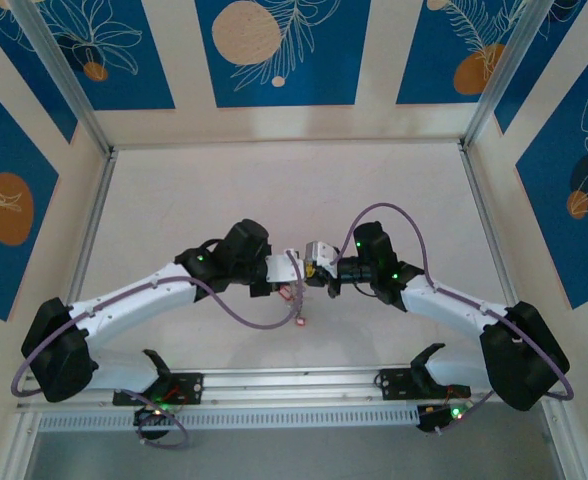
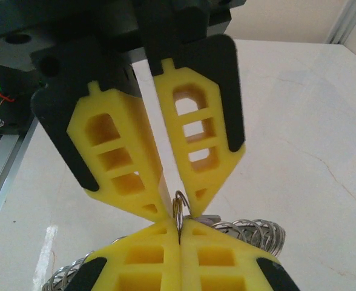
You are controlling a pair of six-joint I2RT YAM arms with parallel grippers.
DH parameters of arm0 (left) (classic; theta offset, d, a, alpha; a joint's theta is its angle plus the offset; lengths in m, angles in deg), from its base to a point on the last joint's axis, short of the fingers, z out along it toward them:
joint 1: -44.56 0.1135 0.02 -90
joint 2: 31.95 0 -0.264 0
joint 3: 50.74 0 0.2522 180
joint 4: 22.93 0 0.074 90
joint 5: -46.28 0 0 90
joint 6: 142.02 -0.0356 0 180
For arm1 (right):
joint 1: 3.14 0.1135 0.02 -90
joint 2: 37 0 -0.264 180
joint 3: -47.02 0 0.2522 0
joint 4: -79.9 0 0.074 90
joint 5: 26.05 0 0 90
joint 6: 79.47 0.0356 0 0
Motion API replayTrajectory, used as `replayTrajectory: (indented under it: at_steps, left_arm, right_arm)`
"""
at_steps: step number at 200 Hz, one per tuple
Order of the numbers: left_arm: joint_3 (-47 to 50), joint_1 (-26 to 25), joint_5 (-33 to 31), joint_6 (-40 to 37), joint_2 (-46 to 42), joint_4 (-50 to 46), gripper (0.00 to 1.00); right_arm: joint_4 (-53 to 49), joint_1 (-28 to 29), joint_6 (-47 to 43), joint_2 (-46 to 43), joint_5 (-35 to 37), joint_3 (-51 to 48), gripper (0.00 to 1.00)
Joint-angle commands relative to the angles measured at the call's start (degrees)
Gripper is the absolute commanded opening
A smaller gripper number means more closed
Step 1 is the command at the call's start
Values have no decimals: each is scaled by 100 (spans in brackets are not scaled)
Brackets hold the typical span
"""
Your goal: Put the keys on the keyring
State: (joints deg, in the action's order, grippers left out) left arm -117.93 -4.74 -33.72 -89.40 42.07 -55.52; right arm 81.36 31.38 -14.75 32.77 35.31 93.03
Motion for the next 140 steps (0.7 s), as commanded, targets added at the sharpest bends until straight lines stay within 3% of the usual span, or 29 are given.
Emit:
replayTrajectory:
  at_steps: [1,48,89,140]
  left_arm:
    - [368,-33,231,148,-330,567,20]
    - [1121,-8,544,397,-870,1708,23]
    - [1168,3,610,305,-863,1776,22]
    - [1293,6,795,337,-769,1955,14]
  right_arm:
    - [681,-80,292,-110,-379,-235,0]
    - [1397,-181,408,-203,-803,-530,0]
    - [1609,-191,485,-181,-942,-568,0]
    - [1994,-200,653,-198,-863,-649,0]
